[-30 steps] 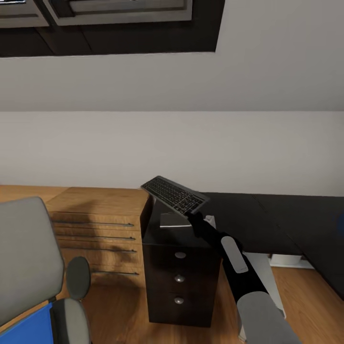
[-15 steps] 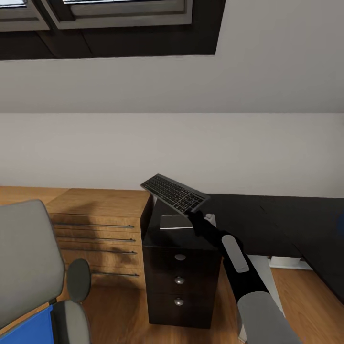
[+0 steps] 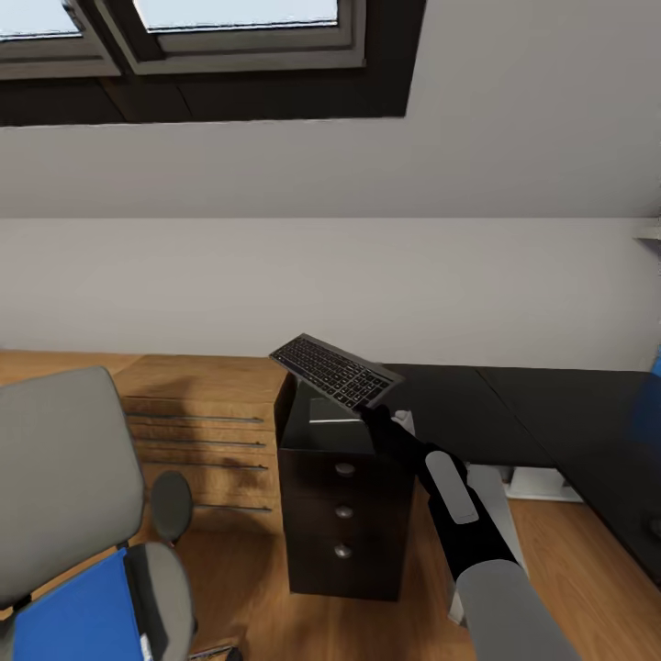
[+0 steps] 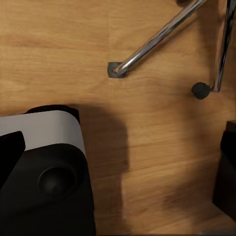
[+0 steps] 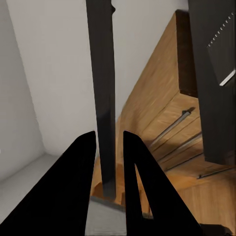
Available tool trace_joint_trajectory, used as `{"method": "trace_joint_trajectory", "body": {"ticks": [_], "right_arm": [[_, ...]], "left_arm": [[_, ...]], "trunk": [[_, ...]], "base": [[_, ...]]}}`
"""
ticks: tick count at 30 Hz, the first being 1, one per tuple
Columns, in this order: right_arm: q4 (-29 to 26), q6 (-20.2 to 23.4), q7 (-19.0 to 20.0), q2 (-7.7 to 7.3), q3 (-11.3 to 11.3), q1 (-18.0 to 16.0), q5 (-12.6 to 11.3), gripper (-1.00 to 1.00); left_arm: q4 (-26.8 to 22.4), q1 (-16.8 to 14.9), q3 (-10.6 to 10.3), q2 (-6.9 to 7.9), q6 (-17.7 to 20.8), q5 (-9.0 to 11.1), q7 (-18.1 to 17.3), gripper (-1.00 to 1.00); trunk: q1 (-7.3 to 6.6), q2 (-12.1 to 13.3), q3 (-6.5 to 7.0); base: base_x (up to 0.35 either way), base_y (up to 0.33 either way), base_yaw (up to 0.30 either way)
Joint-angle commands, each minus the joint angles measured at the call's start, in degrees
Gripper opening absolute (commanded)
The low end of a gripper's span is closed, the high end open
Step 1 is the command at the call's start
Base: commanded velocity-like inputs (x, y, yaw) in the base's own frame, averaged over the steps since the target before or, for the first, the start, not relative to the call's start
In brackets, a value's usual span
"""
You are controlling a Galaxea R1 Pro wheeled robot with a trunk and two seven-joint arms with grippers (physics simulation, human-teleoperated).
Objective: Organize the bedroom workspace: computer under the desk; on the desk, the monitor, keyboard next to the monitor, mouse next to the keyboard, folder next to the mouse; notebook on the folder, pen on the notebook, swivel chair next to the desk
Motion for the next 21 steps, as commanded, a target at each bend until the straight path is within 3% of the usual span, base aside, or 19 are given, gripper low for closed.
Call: {"method": "trace_joint_trajectory", "body": {"ticks": [1,3,5,6,8,9,14,21], "right_arm": [[0.0,0.4,0.2,0.07,-0.3,0.0,-0.2,-1.00],[0.0,0.4,0.2,0.07,-0.2,0.0,-0.2,-1.00],[-0.3,0.7,0.2,0.07,-0.3,0.0,-0.2,-1.00],[-1.5,3.9,0.1,0.07,-0.6,0.0,-0.1,-1.00],[-1.9,4.3,0.1,0.07,-0.6,0.0,-0.1,-1.00],[-2.3,4.6,0.0,0.07,-0.4,0.0,-0.1,-1.00],[-2.4,4.7,0.0,0.07,-0.3,0.0,0.0,-1.00],[-2.4,4.7,0.0,0.07,-0.2,0.0,0.0,-1.00]], "left_arm": [[-0.1,0.0,0.2,-0.05,0.4,0.2,-0.1,1.00],[-0.1,0.0,0.2,-0.02,0.4,0.2,-0.1,1.00],[-0.2,-0.1,-1.9,0.13,0.4,-0.8,-0.3,1.00],[-0.2,-1.6,-7.0,0.73,0.4,-2.8,-0.2,1.00],[-0.2,-2.5,-8.4,0.84,0.4,-3.0,-0.1,1.00],[-0.2,-4.7,-11.6,0.97,0.4,-7.0,-0.1,1.00],[-0.2,-5.1,-12.0,0.96,0.4,-8.7,-0.5,1.00],[-0.2,-5.1,-12.3,0.97,0.4,-9.0,-0.6,1.00]], "trunk": [[-0.04,0.0,-0.05],[-0.04,0.0,-0.05],[-0.04,0.0,-0.05],[-0.04,0.0,-0.05],[-0.04,0.0,-0.05],[-0.04,0.0,-0.05],[-0.04,0.0,-0.05],[-0.04,0.0,-0.05]], "base": [[-0.338,0.000,-0.018],[-0.332,0.000,-0.078],[-0.102,0.000,-0.235],[-0.009,0.000,-0.291],[-0.005,0.000,-0.294],[0.000,0.000,-0.297],[0.000,0.000,-0.297],[-0.003,0.000,-0.297]]}}
